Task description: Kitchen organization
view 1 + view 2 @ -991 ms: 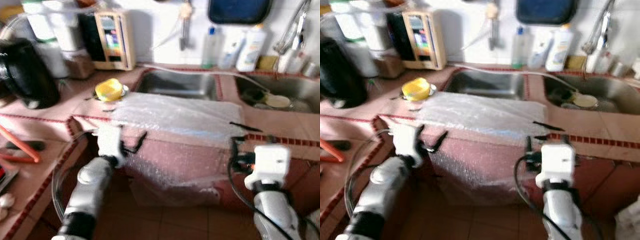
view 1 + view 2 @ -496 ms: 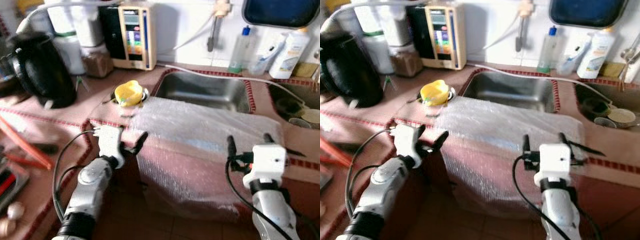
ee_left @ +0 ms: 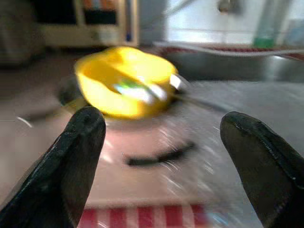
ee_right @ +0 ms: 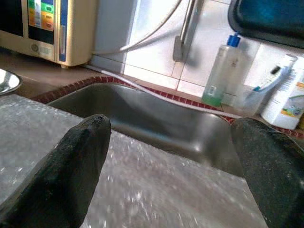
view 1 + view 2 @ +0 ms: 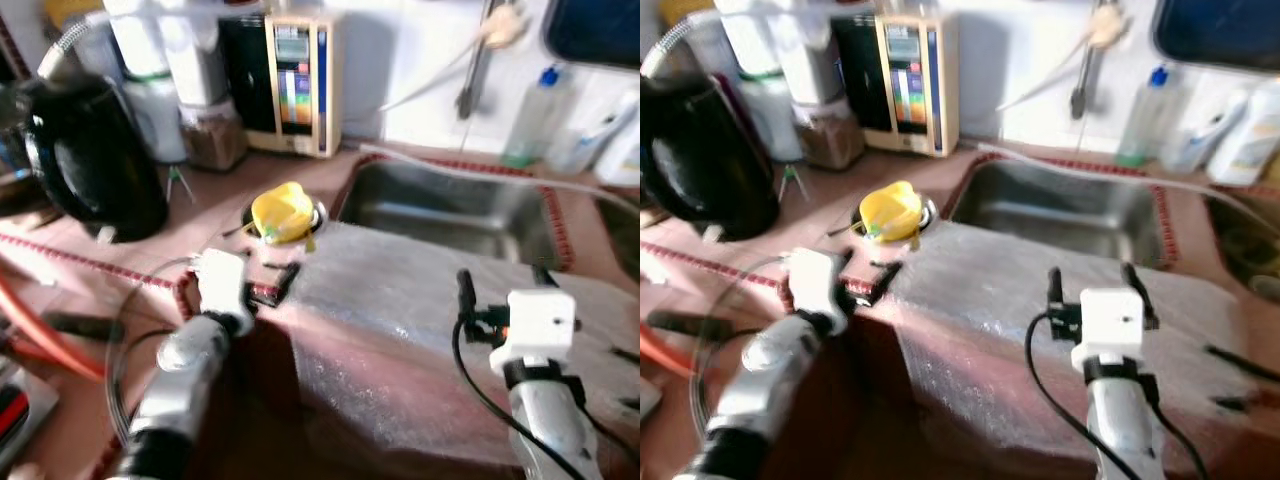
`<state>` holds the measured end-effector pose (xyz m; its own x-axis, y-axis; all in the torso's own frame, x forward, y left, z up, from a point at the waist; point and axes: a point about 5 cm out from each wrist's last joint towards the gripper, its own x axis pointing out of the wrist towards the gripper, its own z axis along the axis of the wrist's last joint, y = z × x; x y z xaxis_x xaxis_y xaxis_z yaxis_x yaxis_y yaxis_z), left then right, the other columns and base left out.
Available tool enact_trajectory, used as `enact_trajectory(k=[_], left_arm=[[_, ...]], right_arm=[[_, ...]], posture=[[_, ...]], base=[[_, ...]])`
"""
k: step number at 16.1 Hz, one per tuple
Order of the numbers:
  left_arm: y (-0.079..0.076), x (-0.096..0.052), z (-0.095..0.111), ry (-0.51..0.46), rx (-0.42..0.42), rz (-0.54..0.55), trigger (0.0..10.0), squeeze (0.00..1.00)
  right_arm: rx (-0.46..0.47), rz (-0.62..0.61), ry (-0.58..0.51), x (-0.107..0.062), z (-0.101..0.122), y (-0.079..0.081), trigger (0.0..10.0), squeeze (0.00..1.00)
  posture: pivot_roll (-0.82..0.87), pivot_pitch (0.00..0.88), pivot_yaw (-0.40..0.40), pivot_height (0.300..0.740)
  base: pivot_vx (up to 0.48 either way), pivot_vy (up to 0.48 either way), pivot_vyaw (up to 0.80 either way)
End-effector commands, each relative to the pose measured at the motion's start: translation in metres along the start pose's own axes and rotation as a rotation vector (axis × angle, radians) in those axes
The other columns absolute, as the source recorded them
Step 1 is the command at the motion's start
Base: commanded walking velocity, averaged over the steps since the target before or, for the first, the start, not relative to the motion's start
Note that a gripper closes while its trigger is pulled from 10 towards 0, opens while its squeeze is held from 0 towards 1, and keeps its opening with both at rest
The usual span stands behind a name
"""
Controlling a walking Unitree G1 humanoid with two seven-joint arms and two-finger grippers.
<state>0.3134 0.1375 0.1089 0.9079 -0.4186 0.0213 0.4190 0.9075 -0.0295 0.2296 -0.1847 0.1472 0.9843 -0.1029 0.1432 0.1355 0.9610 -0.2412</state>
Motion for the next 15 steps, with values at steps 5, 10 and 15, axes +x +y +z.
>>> enact_trajectory(k=[5, 10, 15], left_arm=[[0.010, -0.022, 0.018, -0.054, 0.101, 0.029, 10.0, 0.00], [0.031, -0.060, 0.010, 0.029, 0.147, 0.113, 10.0, 0.00], [0.027, -0.056, 0.015, 0.003, 0.135, 0.134, 10.0, 0.00]], right_arm=[[0.022, 0.003, 0.031, -0.024, 0.004, -0.004, 10.0, 0.00], [0.044, -0.011, 0.119, -0.056, -0.004, -0.006, 10.0, 0.00], [0.035, -0.054, 0.113, -0.057, 0.000, -0.009, 10.0, 0.00]], posture=[[-0.07, 0.010, 0.025, 0.740], [-0.05, 0.011, 0.020, 0.740], [-0.06, 0.007, 0.025, 0.740]], base=[[0.000, 0.000, 0.00], [0.000, 0.000, 0.00], [0.000, 0.000, 0.00]])
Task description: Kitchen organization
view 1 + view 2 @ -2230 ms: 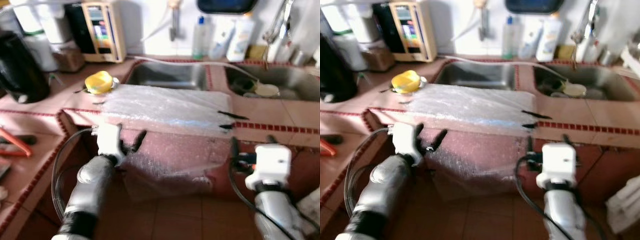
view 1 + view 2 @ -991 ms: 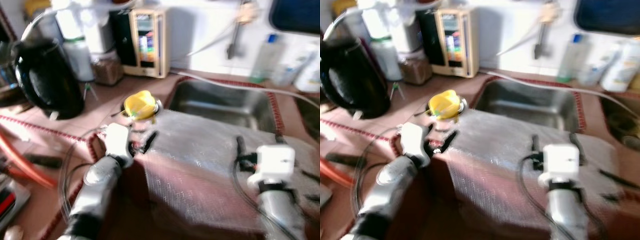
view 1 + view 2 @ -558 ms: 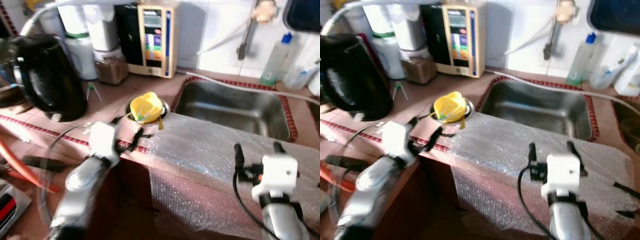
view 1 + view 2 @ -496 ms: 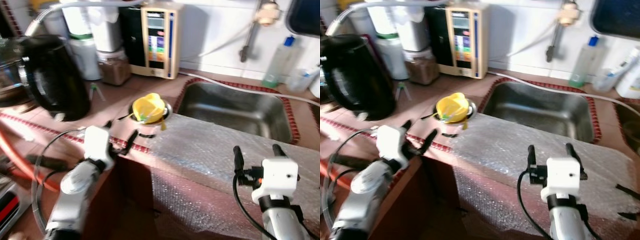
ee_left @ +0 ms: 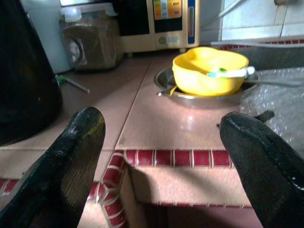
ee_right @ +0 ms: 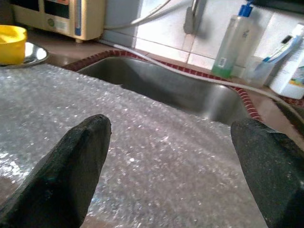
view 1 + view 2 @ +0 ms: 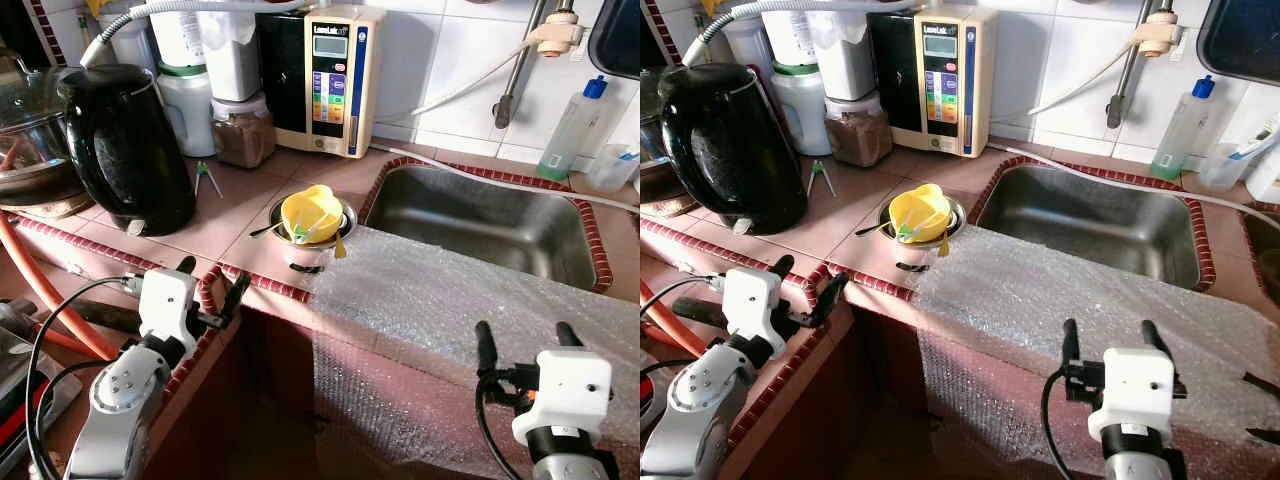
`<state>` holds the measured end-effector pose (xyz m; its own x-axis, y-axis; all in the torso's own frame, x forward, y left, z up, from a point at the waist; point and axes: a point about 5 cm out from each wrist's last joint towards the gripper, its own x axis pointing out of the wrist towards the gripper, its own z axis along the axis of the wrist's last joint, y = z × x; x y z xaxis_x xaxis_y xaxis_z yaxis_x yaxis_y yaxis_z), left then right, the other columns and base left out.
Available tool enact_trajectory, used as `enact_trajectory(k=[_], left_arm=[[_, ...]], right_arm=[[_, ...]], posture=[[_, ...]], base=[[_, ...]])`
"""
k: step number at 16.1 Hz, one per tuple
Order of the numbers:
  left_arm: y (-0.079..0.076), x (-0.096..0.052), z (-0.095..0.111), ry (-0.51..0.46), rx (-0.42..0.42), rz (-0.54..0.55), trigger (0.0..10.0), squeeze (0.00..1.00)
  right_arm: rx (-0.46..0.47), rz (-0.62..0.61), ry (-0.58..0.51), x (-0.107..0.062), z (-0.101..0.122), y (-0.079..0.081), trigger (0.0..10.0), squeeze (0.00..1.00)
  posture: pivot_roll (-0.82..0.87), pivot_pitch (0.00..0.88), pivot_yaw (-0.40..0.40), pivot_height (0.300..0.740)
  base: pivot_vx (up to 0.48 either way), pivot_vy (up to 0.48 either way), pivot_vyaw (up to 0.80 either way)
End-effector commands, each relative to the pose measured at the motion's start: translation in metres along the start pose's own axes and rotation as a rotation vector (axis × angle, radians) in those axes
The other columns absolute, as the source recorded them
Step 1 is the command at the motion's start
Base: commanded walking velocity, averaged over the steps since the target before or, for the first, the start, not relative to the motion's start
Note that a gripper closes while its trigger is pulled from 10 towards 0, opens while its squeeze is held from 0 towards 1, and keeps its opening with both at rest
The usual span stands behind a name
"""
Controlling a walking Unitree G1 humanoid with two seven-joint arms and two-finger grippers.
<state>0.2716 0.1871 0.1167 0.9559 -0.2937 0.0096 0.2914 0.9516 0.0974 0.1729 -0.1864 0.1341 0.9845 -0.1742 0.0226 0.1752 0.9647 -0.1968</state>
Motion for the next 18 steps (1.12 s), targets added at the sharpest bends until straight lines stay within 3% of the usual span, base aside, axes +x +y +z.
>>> enact_trajectory(k=[1, 18], left_arm=[[-0.001, 0.004, 0.007, -0.018, 0.002, 0.001, 10.0, 0.00], [-0.011, 0.014, 0.017, -0.040, -0.048, -0.021, 10.0, 0.00]], right_arm=[[-0.007, -0.013, -0.022, 0.001, 0.007, -0.002, 10.0, 0.00], [-0.010, -0.017, -0.019, 0.001, 0.006, -0.002, 10.0, 0.00]], posture=[[-0.06, 0.004, 0.024, 0.740], [-0.08, 0.000, 0.032, 0.740]], base=[[0.000, 0.000, 0.00], [0.000, 0.000, -0.72]])
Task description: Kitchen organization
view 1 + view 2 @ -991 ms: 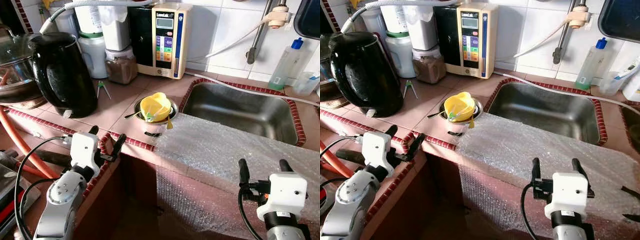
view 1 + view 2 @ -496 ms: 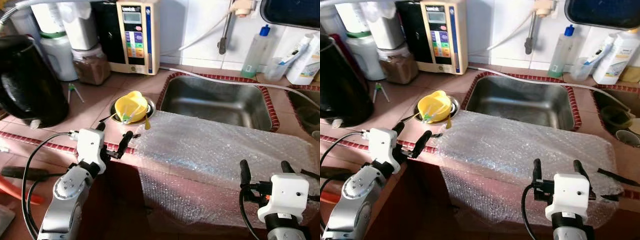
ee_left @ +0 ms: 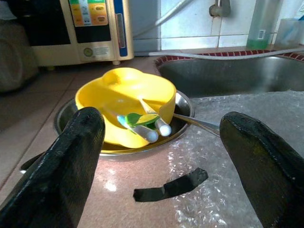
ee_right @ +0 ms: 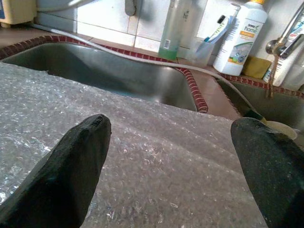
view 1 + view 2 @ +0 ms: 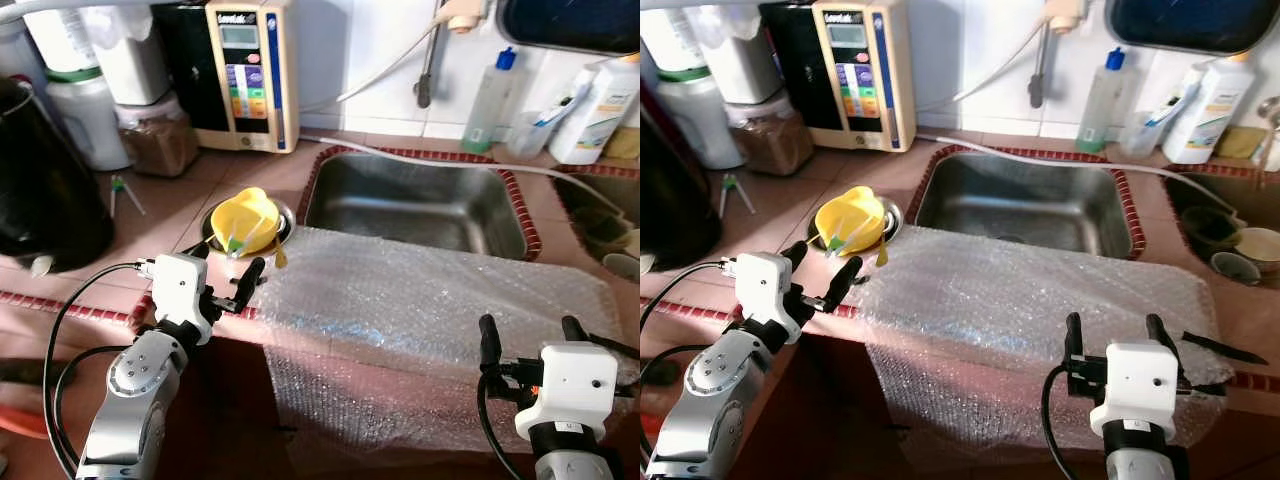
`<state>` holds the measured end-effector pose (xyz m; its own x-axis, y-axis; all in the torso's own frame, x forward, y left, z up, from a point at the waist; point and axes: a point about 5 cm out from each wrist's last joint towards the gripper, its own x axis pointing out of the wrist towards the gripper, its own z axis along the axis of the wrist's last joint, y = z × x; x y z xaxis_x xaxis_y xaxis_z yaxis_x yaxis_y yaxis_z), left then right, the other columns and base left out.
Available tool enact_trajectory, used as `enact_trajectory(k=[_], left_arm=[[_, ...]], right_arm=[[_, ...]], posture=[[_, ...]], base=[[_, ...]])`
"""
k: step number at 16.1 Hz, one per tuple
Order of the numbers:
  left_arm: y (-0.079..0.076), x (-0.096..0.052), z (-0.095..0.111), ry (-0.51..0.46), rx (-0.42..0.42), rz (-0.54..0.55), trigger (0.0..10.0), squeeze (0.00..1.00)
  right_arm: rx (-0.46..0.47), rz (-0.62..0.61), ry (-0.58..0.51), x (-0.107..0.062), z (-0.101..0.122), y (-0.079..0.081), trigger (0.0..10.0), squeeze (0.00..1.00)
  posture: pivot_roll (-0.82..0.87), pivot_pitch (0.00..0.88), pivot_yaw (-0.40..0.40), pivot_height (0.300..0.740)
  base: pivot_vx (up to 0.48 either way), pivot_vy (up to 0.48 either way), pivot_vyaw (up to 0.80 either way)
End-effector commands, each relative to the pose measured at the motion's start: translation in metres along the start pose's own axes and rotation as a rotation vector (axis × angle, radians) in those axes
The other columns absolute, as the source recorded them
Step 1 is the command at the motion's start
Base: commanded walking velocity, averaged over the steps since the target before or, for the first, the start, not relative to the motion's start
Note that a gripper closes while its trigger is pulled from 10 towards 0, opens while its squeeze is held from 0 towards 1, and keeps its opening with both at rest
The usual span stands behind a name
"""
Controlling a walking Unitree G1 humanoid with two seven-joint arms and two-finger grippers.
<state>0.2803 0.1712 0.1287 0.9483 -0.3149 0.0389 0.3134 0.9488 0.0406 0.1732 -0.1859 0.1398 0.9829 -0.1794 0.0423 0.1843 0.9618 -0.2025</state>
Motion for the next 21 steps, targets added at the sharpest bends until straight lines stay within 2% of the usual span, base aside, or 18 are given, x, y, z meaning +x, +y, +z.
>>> enact_trajectory(k=[1, 5, 12, 17, 19, 21], left_arm=[[-0.001, 0.001, 0.004, -0.009, 0.009, -0.001, 10.0, 0.00], [-0.003, 0.003, 0.006, -0.015, 0.005, -0.006, 10.0, 0.00], [-0.006, 0.005, 0.012, -0.032, 0.000, -0.017, 10.0, 0.00], [-0.013, 0.005, 0.003, -0.003, 0.035, -0.035, 10.0, 0.00], [-0.007, 0.005, -0.006, 0.020, 0.038, -0.016, 10.0, 0.00], [-0.007, 0.006, 0.000, 0.001, 0.039, -0.016, 10.0, 0.00]], right_arm=[[-0.007, -0.007, -0.001, 0.001, 0.000, -0.001, 10.0, 0.00], [-0.004, -0.004, -0.008, 0.001, 0.002, 0.000, 10.0, 0.00], [-0.018, 0.013, -0.048, 0.010, 0.010, 0.000, 10.0, 0.00], [-0.016, 0.037, -0.054, 0.019, 0.009, 0.005, 10.0, 0.00], [-0.014, 0.046, -0.049, 0.018, 0.007, 0.008, 10.0, 0.00], [-0.018, 0.040, -0.043, 0.017, 0.006, 0.005, 10.0, 0.00]], posture=[[-0.08, 0.000, 0.032, 0.740], [-0.08, 0.000, 0.034, 0.740], [-0.08, 0.000, 0.028, 0.740], [-0.07, 0.000, 0.026, 0.740], [-0.08, 0.000, 0.027, 0.740], [-0.08, 0.000, 0.028, 0.740]], base=[[0.000, 0.000, -0.76], [0.000, 0.000, -0.69], [0.000, 0.000, 0.00], [0.000, 0.000, 0.00], [0.000, 0.000, 0.00], [0.000, 0.000, 0.00]])
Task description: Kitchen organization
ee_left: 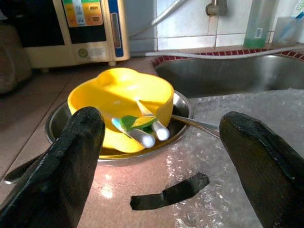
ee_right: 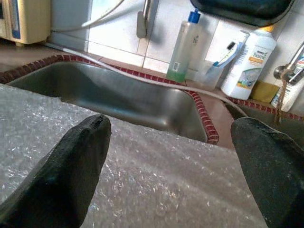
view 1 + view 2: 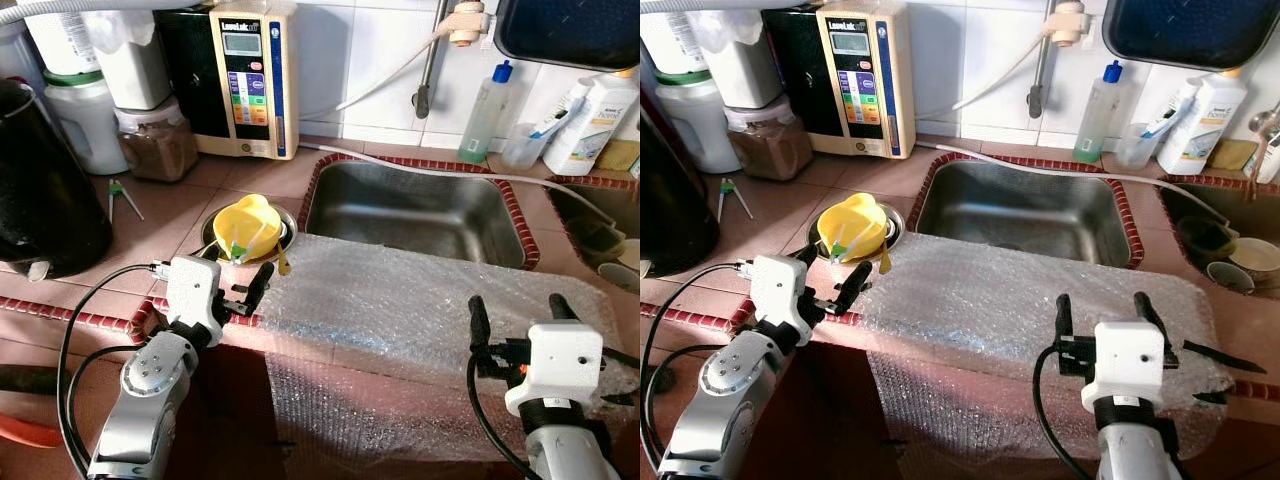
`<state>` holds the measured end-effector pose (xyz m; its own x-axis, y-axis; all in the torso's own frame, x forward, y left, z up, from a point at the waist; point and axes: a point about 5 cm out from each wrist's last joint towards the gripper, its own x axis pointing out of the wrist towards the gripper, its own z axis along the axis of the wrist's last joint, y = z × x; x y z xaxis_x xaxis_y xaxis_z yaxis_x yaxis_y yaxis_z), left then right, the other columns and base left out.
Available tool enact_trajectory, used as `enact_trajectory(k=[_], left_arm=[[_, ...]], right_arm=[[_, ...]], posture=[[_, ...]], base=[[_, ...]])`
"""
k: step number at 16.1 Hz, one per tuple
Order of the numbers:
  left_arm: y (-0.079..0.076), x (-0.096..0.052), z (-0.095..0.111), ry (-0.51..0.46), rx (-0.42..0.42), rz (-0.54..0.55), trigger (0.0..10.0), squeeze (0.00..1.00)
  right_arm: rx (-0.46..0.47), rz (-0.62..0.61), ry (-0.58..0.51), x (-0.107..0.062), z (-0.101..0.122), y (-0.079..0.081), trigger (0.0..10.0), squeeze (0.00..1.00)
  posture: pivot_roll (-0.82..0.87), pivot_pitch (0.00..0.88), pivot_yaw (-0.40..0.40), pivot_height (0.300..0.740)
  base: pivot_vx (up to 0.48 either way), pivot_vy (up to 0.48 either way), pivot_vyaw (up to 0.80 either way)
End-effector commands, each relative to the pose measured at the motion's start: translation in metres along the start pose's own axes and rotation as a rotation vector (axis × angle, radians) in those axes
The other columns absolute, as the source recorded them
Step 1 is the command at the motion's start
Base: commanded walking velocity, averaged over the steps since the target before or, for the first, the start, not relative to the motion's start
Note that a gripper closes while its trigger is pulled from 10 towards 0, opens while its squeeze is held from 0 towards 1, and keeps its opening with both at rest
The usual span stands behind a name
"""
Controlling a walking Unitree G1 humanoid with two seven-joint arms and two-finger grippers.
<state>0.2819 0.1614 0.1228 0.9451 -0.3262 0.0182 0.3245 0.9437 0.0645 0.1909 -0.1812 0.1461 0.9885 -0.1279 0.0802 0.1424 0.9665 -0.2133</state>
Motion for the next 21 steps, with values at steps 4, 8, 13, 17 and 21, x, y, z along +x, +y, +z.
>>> enact_trajectory(k=[4, 8, 13, 17, 21], left_arm=[[0.000, 0.009, 0.023, -0.088, -0.010, -0.009, 10.0, 0.00], [-0.002, 0.010, 0.029, -0.110, -0.016, -0.027, 10.0, 0.00], [-0.004, 0.011, 0.029, -0.110, -0.028, -0.050, 10.0, 0.00], [-0.005, 0.011, 0.029, -0.111, -0.027, -0.054, 10.0, 0.00], [-0.005, 0.010, 0.028, -0.107, -0.033, -0.049, 10.0, 0.00]], right_arm=[[-0.010, -0.008, -0.010, 0.003, 0.002, -0.001, 10.0, 0.00], [-0.014, -0.007, -0.032, 0.005, 0.007, -0.002, 10.0, 0.00], [-0.019, -0.013, -0.029, 0.004, 0.007, -0.003, 10.0, 0.00], [-0.022, -0.009, -0.035, 0.005, 0.007, -0.003, 10.0, 0.00], [-0.025, -0.003, -0.035, 0.005, 0.007, -0.002, 10.0, 0.00]], posture=[[-0.07, 0.000, 0.026, 0.740], [-0.07, 0.000, 0.026, 0.740], [-0.08, 0.000, 0.032, 0.740], [-0.08, 0.000, 0.030, 0.740], [-0.08, 0.000, 0.027, 0.740]], base=[[0.000, 0.000, 0.00], [0.000, 0.000, 0.00], [0.198, 0.000, 0.00], [0.268, 0.000, 0.00], [0.203, 0.000, 0.00]])
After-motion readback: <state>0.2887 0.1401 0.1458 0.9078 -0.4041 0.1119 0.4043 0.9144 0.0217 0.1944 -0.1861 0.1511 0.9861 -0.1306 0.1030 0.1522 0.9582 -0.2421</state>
